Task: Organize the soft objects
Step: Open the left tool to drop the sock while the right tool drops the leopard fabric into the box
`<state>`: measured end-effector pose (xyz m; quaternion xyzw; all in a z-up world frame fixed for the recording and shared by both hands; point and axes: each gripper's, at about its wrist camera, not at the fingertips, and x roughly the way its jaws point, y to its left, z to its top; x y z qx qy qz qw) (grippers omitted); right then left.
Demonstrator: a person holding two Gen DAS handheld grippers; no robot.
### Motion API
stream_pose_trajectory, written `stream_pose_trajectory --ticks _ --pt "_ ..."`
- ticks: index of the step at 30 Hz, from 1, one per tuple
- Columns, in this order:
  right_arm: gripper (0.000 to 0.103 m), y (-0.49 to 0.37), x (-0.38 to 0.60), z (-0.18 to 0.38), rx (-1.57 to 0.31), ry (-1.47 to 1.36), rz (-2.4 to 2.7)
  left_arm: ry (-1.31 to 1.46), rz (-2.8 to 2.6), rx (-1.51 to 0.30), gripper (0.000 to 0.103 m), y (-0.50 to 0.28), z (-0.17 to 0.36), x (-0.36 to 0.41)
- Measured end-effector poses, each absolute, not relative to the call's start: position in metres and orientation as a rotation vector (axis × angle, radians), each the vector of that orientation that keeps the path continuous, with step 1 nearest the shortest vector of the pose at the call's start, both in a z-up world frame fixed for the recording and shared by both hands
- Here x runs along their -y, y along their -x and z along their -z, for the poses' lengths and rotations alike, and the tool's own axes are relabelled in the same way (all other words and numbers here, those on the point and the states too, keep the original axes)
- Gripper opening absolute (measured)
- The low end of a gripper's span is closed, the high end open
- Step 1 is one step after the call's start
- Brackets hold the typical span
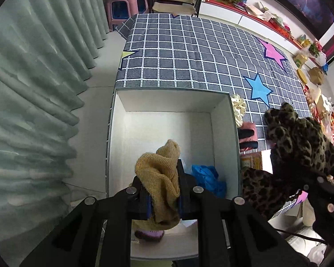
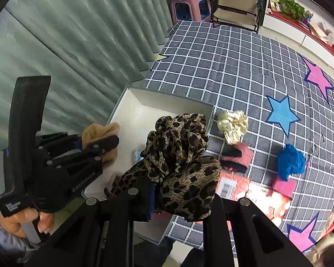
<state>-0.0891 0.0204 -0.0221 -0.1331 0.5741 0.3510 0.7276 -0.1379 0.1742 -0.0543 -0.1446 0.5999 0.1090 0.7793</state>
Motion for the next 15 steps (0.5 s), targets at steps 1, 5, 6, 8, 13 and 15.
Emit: stream_pose_trajectory --ticks 1,5,6,8,13,15 --pt "0.019 0.087 -0.024 0.023 -1.268 0.295 -0.776 0.317 -0.238 -1.296 0.018 0.137 0.055 -0.175" --pt "0.019 0.08 -0.034 0.029 -1.277 0.316 -0.781 0.348 -0.249 -1.304 0.018 0.132 0.061 -0.18" --pt "0.019 0.079 -0.036 0.031 -1.28 0.321 -0.782 0.353 -0.251 -1.307 0.018 0.131 0.062 -0.181" --pt "0.019 0.075 -0.039 0.034 -1.283 0.326 -0.783 0.353 -0.257 -1.314 0.018 0.13 0.065 -0.182" --pt "0.019 0.069 -0.043 0.039 -1.301 0.327 -0.784 0.359 -0.269 -1.329 0.018 0.128 0.071 -0.186" --pt "0.019 0.068 -0.045 0.041 -1.306 0.332 -0.785 0.366 -0.273 -1.334 0.018 0.127 0.074 -0.187"
